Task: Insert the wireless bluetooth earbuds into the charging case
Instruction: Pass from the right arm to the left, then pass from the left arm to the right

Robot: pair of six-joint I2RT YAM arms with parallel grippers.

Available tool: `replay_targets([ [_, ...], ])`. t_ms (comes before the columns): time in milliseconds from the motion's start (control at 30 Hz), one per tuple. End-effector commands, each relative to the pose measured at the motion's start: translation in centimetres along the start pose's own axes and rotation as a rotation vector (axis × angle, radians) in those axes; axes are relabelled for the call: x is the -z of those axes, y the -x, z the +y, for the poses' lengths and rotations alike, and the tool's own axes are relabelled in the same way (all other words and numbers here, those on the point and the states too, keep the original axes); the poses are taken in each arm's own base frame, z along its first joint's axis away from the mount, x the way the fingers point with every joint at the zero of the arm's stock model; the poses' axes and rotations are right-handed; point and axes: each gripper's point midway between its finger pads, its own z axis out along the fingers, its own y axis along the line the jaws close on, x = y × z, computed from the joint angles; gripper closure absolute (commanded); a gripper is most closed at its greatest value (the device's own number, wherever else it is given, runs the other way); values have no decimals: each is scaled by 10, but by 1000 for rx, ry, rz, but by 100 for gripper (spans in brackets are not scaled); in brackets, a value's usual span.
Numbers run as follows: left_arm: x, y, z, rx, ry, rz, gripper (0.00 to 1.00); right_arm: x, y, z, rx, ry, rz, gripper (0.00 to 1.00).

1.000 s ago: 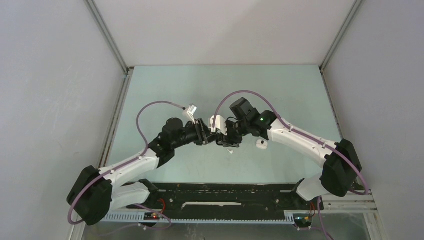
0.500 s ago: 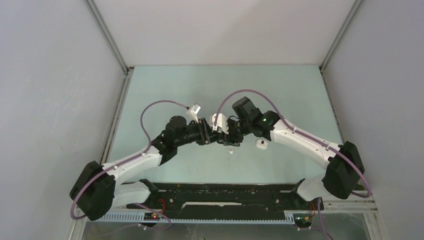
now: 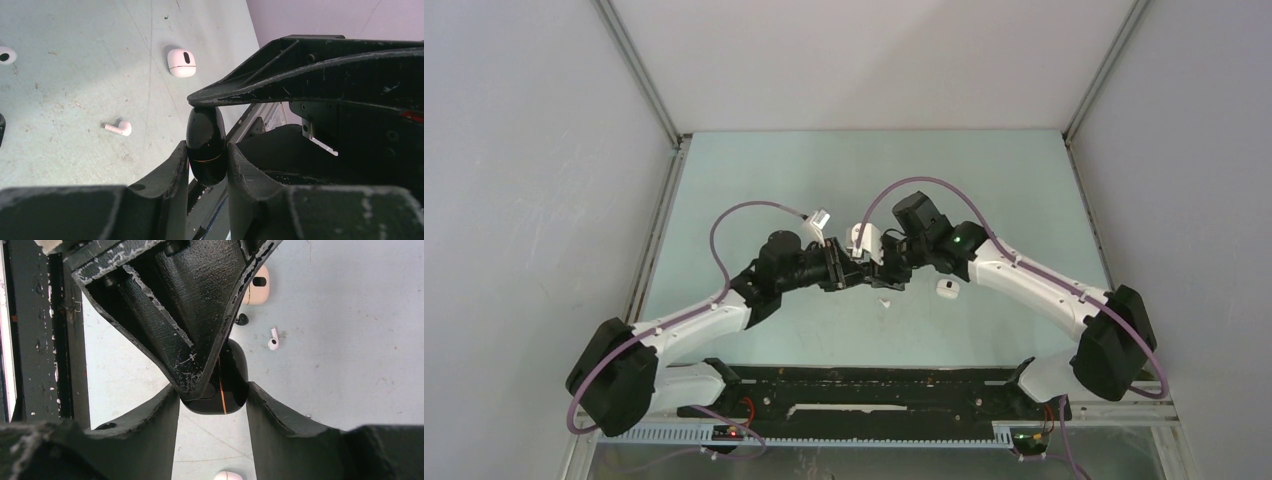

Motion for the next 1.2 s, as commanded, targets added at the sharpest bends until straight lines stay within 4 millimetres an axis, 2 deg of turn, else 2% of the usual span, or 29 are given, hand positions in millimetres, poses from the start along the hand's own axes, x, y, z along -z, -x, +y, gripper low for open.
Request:
replay_targets([
  [0,3,11,-16,-107,-78,-64,87,14,15,4,-12,39,-92,45],
  [133,13,5,-26,-321,-162,-154,92,39,16,8,-100,103,-147,34],
  [200,15,-5,-29,-459,-187,-170,92,55,17,12,-162,149,-172,33],
  [267,15,-19,-32,-631,-220,-176,91,69,16,26,-219,213,-178,33],
  [367,17,-39,-41,-819,-288,-208,90,78,13,43,-236,261,-157,34],
  [433,21,-40,-49,-881,-331,-274,90,81,8,56,-234,297,-128,36],
  [633,24,-46,-54,-958,-428,-369,91,80,5,73,-251,374,-111,42],
  [767,22,-51,-57,-961,-481,-398,92,70,4,79,-238,381,-65,44],
  [1000,12,-67,-72,-946,-589,-371,94,53,0,72,-239,336,-5,46],
  [1167,9,-66,-80,-930,-602,-379,96,51,-4,71,-240,330,10,46],
])
